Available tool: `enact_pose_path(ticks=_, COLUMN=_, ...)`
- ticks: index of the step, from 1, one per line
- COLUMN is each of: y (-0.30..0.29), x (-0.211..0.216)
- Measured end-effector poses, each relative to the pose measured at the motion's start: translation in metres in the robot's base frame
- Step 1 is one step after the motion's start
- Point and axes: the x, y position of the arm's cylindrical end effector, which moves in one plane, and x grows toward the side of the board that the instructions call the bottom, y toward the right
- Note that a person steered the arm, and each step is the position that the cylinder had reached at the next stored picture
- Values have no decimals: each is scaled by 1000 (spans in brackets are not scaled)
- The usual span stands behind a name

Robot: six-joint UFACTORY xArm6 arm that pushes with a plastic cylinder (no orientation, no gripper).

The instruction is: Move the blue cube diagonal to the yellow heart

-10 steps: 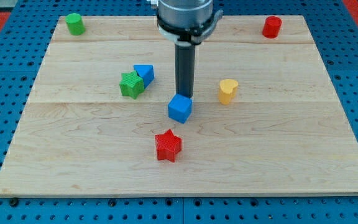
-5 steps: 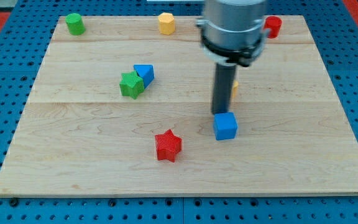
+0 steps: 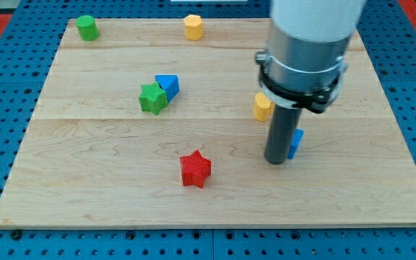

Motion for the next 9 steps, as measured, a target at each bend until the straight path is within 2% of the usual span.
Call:
enact_pose_path(ticks=1, y=-36, x=0)
enact_pose_path(ticks=2, y=-56, x=-21)
enact_pose_path(ticks=4, y=32, x=-34)
enact_pose_path(ticks=5, y=43, x=-38)
enact_pose_path(ticks=6, y=40, x=-63)
enact_pose_path(ticks=7, y=62, x=-57)
enact_pose_path(ticks=8, y=77, x=-26)
enact_pose_path(ticks=9, y=80, x=-26)
